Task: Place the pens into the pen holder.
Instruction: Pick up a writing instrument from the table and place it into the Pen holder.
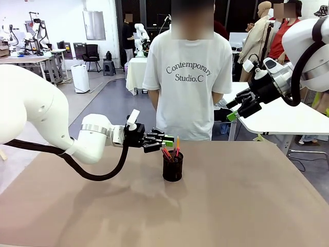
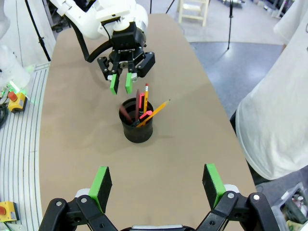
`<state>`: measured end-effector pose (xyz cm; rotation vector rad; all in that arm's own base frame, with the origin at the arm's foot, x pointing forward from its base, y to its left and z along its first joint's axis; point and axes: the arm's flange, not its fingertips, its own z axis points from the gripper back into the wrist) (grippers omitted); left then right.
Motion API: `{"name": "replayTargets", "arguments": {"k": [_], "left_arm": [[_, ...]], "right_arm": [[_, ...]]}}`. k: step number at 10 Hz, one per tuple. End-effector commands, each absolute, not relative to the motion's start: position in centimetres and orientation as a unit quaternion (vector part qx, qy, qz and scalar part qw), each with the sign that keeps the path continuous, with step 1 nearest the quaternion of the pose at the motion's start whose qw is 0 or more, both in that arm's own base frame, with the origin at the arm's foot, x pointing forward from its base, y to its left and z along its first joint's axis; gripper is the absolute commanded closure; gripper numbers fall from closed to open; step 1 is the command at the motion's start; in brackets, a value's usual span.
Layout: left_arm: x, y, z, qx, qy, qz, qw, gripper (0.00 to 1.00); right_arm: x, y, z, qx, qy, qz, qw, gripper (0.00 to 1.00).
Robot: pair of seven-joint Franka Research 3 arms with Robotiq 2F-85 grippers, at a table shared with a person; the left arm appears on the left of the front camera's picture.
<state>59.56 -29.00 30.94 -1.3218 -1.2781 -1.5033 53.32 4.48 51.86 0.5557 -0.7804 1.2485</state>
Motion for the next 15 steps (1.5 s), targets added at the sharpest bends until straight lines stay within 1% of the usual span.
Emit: {"name": "replayTargets", "arguments": {"k": [1, 2, 7, 12, 14, 15], "left_arm": [[59.3, -28.5, 31.2, -0.518, -0.491, -0.589, 0.38, 0.06], [59.3, -28.5, 31.2, -0.517, -0.492, -0.588, 0.38, 0.0], [59.1, -28.4, 31.3, -0.516, -0.491, -0.592, 0.377, 0.0], [58.9, -28.2, 31.5, -0.511, -0.484, -0.595, 0.387, 0.0], [58.3, -27.5, 33.3, -0.493, -0.471, -0.587, 0.436, 0.0], [57.6, -26.7, 34.3, -0.476, -0.444, -0.606, 0.457, 0.0]], "right_arm": [[53.3, 4.6, 52.0, 0.246, -0.352, 0.564, 0.706, 0.0], [53.3, 4.6, 52.0, 0.246, -0.352, 0.564, 0.706, 0.0], [53.3, 4.6, 52.0, 0.246, -0.352, 0.564, 0.706, 0.0], [53.3, 4.6, 52.0, 0.246, -0.352, 0.564, 0.706, 0.0], [53.3, 4.6, 52.0, 0.246, -0.352, 0.564, 0.706, 0.0], [53.3, 4.6, 52.0, 0.246, -0.352, 0.564, 0.706, 0.0]]}}
